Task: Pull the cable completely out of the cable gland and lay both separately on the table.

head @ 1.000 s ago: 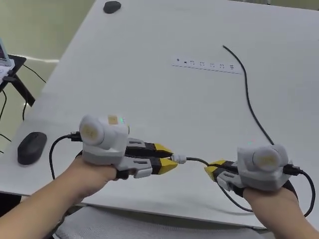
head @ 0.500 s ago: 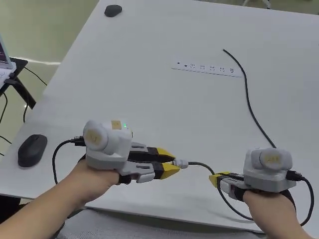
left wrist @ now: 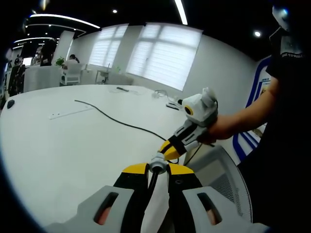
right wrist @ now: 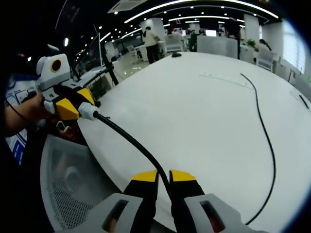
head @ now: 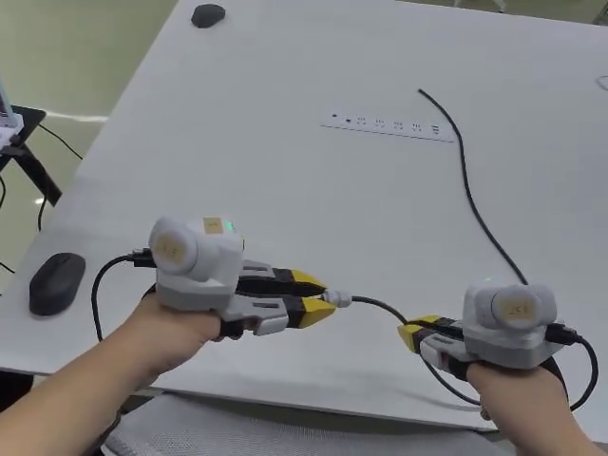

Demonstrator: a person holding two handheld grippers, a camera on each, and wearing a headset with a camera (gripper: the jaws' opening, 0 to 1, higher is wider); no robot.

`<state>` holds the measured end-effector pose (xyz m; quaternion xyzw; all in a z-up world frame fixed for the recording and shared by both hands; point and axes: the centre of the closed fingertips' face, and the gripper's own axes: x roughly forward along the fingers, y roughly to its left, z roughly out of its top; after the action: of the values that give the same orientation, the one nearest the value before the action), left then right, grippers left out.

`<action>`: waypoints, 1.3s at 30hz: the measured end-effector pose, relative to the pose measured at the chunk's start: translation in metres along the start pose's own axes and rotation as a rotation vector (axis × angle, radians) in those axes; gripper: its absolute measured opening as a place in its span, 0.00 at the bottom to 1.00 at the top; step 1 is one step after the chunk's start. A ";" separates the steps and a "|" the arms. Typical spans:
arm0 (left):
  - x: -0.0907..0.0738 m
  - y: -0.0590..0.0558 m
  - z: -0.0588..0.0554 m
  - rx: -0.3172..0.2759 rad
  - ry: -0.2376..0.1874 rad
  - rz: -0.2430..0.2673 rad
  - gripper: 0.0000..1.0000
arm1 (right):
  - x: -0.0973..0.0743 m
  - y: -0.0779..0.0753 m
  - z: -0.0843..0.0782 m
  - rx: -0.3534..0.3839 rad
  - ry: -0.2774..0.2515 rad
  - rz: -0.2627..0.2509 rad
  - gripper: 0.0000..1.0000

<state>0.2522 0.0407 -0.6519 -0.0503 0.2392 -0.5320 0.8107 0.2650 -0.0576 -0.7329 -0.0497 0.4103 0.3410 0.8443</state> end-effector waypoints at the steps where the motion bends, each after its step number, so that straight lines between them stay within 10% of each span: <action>1: 0.000 0.001 -0.001 0.003 0.001 0.001 0.14 | -0.002 0.001 0.003 -0.011 -0.008 -0.004 0.08; 6: -0.002 0.004 -0.003 -0.031 -0.008 -0.010 0.14 | -0.016 0.024 0.032 -0.246 -0.046 -0.004 0.20; 16: -0.003 0.002 -0.006 -0.016 -0.017 -0.030 0.14 | 0.003 0.079 0.060 -0.562 -0.035 0.057 0.13; 39: -0.007 0.000 -0.006 0.021 -0.030 -0.040 0.14 | 0.004 0.083 0.059 -0.504 -0.046 0.060 0.00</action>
<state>0.2472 0.0481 -0.6553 -0.0546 0.2205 -0.5498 0.8038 0.2541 0.0296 -0.6801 -0.2385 0.2942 0.4586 0.8039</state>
